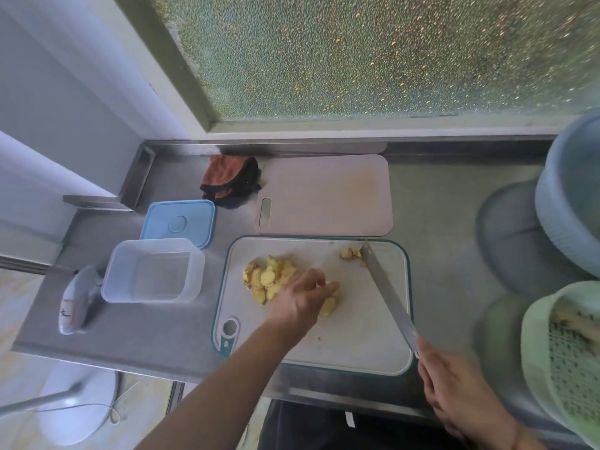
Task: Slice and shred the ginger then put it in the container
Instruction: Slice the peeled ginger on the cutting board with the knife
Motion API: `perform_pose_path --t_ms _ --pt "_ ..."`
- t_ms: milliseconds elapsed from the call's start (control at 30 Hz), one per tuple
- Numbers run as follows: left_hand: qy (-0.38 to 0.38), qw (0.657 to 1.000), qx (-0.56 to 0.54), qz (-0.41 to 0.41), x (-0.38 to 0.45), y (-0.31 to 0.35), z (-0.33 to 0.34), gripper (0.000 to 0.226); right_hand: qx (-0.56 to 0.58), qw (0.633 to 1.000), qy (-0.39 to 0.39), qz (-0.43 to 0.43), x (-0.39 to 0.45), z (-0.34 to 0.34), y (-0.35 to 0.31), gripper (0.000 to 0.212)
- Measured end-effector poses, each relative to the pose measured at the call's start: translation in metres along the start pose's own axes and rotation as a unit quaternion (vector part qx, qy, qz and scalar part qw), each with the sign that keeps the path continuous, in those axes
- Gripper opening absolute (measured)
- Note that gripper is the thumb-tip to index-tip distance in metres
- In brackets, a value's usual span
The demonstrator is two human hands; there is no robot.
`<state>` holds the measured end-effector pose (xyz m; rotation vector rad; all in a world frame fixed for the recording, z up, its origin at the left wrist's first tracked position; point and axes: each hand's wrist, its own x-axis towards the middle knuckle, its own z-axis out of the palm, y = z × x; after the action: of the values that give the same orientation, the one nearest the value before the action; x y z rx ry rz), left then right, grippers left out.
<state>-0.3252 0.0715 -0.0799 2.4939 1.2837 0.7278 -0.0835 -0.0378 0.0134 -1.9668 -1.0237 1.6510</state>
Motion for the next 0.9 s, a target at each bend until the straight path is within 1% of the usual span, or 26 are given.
perform_pose_path --t_ms 67,133,200,300,400,533,667,733,800,900 --pt "-0.012 1.0 -0.008 -0.007 -0.008 0.004 0.007 0.023 0.009 1.0 -0.002 0.006 0.0 0.0 -0.001 0.05" --pt "0.005 0.999 -0.008 -0.032 -0.018 0.008 0.01 0.033 0.015 1.0 -0.002 0.013 0.0 -0.001 0.0 0.05" --pt "0.011 0.996 -0.013 -0.09 -0.027 0.017 0.009 0.038 0.025 0.999 0.002 0.023 0.001 -0.002 0.002 0.051" --pt "0.009 0.98 0.044 -0.192 -0.036 0.036 0.007 0.036 0.026 0.999 0.0 0.028 0.001 -0.002 0.003 0.052" --pt "-0.001 0.966 0.083 -0.245 -0.033 0.051 0.008 0.036 0.041 0.999 -0.003 0.027 0.001 0.0 0.002 0.051" --pt "-0.029 0.944 0.075 -0.32 -0.029 0.062 0.004 0.039 0.013 1.0 0.003 0.002 0.002 0.0 0.002 0.052" --pt "-0.073 0.935 0.09 -0.336 -0.028 0.062 -0.003 0.034 0.021 1.0 0.001 0.013 0.003 0.0 0.002 0.052" --pt "-0.094 0.935 0.093 -0.33 -0.03 0.059 -0.006 0.032 0.028 0.999 -0.006 0.02 0.003 0.001 0.002 0.051" --pt "-0.09 0.938 0.08 -0.324 -0.032 0.056 -0.008 0.03 0.014 1.0 -0.006 0.01 0.004 0.0 0.001 0.051" --pt "-0.057 0.937 0.039 -0.343 -0.028 0.056 -0.01 0.026 -0.011 1.0 0.004 0.0 0.005 -0.001 0.0 0.052"
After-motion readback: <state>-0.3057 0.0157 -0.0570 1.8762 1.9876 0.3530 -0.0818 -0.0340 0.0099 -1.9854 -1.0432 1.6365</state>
